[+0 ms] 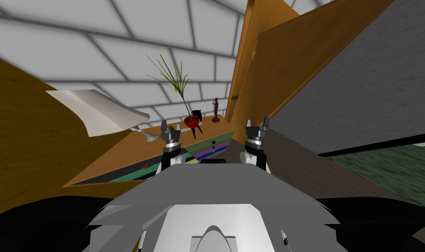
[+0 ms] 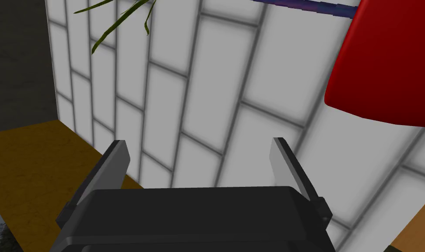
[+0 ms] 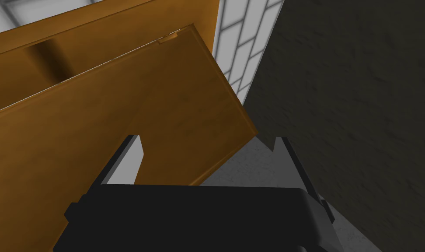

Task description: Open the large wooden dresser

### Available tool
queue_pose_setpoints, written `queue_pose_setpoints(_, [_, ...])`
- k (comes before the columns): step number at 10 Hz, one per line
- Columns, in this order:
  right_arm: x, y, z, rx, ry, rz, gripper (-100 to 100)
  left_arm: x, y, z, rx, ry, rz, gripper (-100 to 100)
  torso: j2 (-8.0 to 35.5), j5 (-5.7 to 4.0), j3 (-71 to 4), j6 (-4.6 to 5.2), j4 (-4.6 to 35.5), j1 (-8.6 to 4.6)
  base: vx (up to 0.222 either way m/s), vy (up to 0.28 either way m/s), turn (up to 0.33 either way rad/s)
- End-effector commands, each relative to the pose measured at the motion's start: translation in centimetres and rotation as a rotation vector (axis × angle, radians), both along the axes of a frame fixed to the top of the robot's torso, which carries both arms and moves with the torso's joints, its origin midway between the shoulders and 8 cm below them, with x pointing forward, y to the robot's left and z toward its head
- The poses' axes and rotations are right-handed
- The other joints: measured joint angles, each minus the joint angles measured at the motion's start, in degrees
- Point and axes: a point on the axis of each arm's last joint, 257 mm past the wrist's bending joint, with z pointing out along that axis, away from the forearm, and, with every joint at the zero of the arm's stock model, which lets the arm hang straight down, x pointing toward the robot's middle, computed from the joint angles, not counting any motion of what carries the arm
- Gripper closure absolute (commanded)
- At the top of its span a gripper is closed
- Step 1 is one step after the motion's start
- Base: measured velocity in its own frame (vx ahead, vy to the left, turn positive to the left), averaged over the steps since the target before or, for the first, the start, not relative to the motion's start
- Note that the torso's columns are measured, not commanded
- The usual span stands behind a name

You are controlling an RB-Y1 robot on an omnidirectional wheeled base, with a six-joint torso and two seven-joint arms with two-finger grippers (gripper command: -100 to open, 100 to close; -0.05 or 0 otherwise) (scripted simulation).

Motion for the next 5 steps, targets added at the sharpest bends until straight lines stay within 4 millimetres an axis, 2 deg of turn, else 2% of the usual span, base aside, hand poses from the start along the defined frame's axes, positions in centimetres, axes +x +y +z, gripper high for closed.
queue_pose_setpoints(1, [0.00,0.00,0.00,0.000,0.000,0.000,0,0.00,0.00,0.00,0.000,0.000,0.000,0,2.32,0.00,-4.67,0.00,2.35,0.00,0.000,0.000,0.000])
queue_pose_setpoints(5, [-0.01,0.00,0.01,0.000,0.000,0.000,0,0.00,0.00,0.01,0.000,0.000,0.000,0,18.45,0.00,-36.92,0.00,18.46,0.00,0.000,0.000,0.000])
